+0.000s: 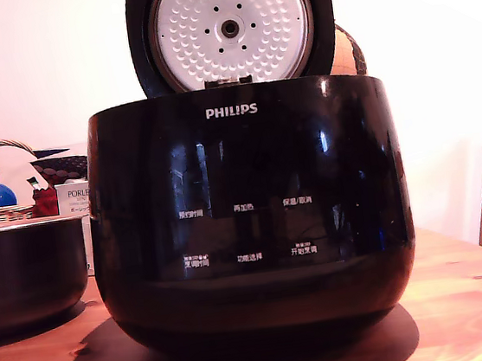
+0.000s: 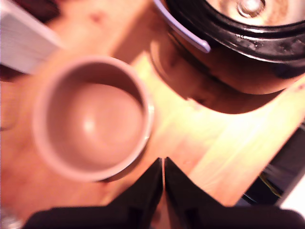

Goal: Pick up the metallic pot next to the rice cooker

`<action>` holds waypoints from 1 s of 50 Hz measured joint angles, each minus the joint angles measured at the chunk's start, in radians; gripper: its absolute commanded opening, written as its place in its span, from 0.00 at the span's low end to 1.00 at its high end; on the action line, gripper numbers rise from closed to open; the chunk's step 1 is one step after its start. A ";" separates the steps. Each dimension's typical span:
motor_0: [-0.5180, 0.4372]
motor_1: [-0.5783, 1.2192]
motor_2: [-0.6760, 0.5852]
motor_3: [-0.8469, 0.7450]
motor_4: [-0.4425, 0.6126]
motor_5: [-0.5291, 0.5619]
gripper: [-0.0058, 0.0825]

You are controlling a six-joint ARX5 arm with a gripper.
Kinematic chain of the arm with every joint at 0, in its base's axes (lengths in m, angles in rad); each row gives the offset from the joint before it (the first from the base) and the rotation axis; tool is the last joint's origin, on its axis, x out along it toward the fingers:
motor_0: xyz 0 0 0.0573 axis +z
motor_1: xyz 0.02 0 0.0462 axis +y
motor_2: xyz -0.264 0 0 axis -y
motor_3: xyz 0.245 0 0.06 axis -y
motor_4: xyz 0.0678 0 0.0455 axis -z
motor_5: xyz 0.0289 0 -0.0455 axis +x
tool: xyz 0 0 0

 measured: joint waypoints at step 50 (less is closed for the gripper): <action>0.028 0.531 0.000 0.175 0.018 -0.100 0.68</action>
